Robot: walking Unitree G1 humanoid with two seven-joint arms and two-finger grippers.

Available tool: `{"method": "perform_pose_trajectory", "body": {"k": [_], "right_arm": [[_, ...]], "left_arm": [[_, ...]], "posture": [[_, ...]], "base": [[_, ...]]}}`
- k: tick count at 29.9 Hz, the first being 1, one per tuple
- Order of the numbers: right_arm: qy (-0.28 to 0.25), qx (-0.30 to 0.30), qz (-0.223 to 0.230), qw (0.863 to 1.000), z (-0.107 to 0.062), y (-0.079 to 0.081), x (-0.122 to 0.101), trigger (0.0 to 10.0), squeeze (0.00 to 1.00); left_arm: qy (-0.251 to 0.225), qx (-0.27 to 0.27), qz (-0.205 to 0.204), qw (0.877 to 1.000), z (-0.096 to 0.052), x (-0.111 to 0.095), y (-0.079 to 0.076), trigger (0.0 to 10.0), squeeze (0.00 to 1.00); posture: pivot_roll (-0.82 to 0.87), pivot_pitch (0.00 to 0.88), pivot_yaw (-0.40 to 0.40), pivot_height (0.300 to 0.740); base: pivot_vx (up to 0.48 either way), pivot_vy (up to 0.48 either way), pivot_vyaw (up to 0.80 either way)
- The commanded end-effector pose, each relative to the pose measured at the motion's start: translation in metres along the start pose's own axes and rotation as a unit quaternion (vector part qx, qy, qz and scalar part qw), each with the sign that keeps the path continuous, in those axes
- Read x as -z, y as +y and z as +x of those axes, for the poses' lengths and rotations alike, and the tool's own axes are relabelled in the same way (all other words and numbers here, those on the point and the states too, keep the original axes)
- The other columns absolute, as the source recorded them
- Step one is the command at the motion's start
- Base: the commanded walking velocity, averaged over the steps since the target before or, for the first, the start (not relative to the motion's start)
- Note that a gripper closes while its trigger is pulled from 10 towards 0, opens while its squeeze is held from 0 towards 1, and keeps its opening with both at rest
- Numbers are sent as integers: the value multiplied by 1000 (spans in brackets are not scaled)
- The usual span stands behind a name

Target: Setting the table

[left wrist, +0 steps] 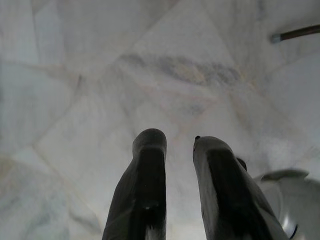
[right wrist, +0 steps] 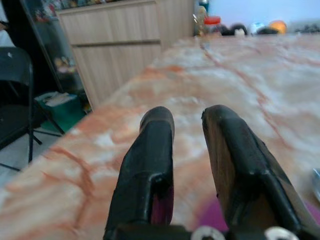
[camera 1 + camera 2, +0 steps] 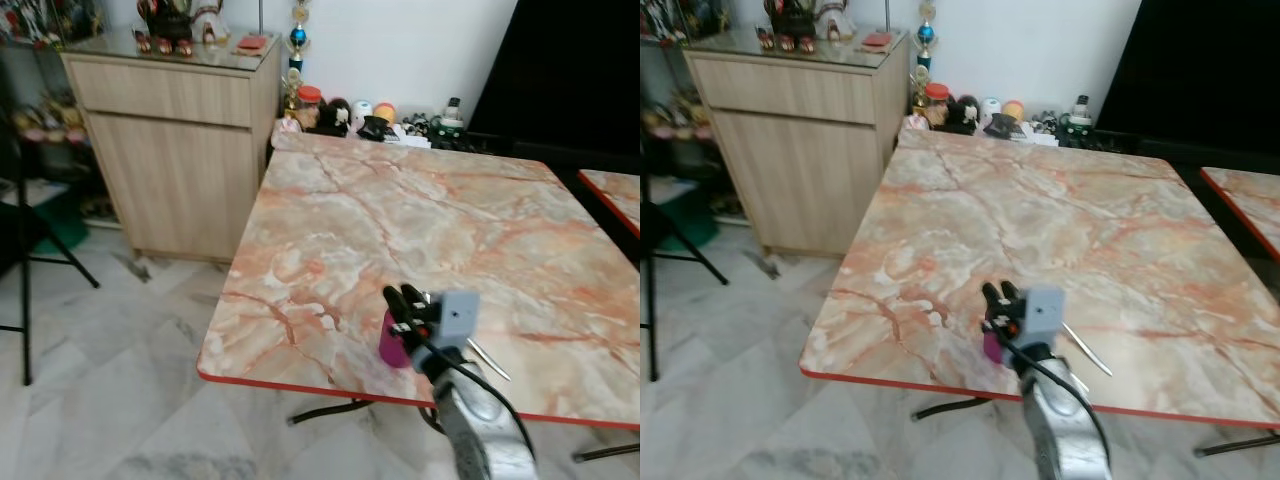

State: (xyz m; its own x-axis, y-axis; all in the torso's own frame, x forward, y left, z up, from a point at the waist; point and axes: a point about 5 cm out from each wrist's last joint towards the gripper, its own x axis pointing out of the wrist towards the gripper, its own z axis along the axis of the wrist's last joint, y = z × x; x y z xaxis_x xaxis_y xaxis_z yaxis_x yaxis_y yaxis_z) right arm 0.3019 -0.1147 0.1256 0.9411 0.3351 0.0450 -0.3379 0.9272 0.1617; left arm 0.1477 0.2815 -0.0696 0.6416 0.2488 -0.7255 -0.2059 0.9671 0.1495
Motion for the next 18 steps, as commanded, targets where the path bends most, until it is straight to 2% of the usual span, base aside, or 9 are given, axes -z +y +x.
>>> {"method": "perform_pose_trajectory", "body": {"k": [1,6,7,8,9,15,16,18], "right_arm": [[-4,16,-4,1000,-3,-10,-3,10000,0],[-6,17,-1,1000,-5,-9,-4,10000,0],[-6,18,1,1000,-6,-9,-5,10000,392],[-8,20,4,1000,-7,-9,-5,10000,392],[-10,24,11,1000,-8,-9,-6,10000,1000],[-15,38,31,999,-13,-7,-9,10000,1000],[-12,35,38,999,-13,-3,-12,10000,0],[-11,34,44,998,-12,-1,-13,10000,0]], "left_arm": [[2,7,7,1000,-1,3,-4,10000,0],[0,5,2,1000,-1,2,-5,10000,0],[0,4,-1,1000,-1,2,-4,10000,0],[-1,3,-3,1000,-1,2,-4,10000,0],[-1,2,-4,1000,-1,3,-3,10000,0],[-1,1,-4,1000,-1,4,-2,10000,0],[-1,1,-4,1000,-2,4,-2,10000,0],[-1,1,-4,1000,-2,4,-2,10000,0]], "posture": [[129,10,-60,740],[130,12,-60,740],[129,14,-60,740],[129,14,-60,740],[127,15,-59,740],[125,22,-61,740],[126,23,-63,740],[126,23,-63,740]], "base": [[0,-480,0],[0,-460,0],[0,0,0],[0,0,0],[0,0,0],[0,0,0],[0,0,0],[0,0,0]]}}
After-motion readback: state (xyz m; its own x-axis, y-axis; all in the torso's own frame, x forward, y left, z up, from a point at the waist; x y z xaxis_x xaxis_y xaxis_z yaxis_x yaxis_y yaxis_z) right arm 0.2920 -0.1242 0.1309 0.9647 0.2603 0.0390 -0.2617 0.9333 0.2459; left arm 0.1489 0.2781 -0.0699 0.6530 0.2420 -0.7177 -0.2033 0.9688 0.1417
